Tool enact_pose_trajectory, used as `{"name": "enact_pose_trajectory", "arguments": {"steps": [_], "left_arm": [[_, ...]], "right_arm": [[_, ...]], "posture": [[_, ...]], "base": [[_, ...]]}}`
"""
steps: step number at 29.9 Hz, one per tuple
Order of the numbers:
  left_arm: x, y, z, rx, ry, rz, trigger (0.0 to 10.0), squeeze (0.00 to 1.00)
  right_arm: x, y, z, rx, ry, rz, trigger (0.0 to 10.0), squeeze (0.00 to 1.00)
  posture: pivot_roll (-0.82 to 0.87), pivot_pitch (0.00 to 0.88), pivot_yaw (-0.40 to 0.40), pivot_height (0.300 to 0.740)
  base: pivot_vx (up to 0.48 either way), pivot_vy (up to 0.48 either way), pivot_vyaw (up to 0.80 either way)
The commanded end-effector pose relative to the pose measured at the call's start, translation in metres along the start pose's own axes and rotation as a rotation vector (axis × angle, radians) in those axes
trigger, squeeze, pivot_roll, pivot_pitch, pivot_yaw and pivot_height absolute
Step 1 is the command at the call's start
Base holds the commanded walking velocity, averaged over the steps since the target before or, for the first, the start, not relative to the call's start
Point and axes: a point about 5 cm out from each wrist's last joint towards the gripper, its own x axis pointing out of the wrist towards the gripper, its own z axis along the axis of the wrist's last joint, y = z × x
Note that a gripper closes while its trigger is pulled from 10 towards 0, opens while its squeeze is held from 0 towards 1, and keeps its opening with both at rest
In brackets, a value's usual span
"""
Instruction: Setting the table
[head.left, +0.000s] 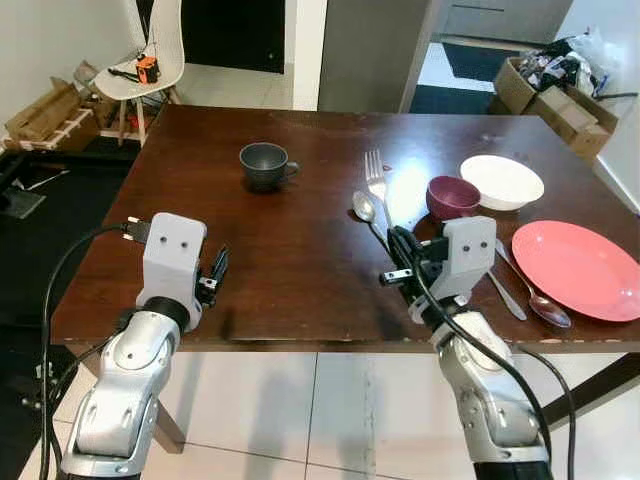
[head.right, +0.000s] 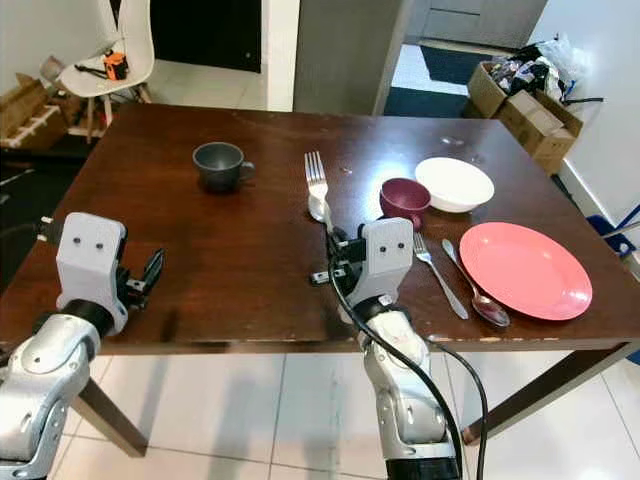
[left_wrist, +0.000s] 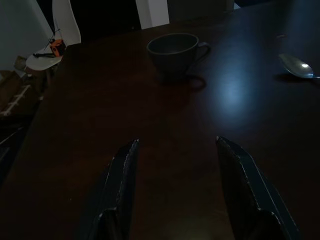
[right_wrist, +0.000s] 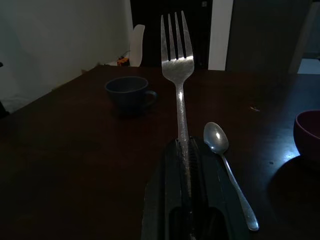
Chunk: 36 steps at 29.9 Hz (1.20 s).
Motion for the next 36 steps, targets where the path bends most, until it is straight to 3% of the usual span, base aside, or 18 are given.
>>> {"name": "enact_pose_trajectory", "arguments": {"steps": [1, 22, 36], "left_arm": [[0.002, -0.003, -0.004, 0.002, 0.009, 0.0, 10.0, 0.0], [0.006, -0.01, -0.006, -0.013, -0.007, -0.005, 10.0, 0.0], [0.009, -0.018, -0.005, -0.019, -0.015, -0.017, 10.0, 0.0]], "right_arm": [[-0.002, 0.0, -0.006, -0.003, 0.025, -0.007, 10.0, 0.0], [0.003, 0.001, -0.006, 0.004, 0.031, -0.01, 10.0, 0.0], [0.004, 0.001, -0.008, 0.018, 0.038, -0.011, 10.0, 0.0]], "posture": [[-0.01, 0.027, 0.031, 0.74], [-0.01, 0.014, 0.022, 0.74], [-0.01, 0.013, 0.019, 0.74]], "base": [[0.0, 0.0, 0.0], [0.0, 0.0, 0.0], [0.0, 0.0, -0.8]]}}
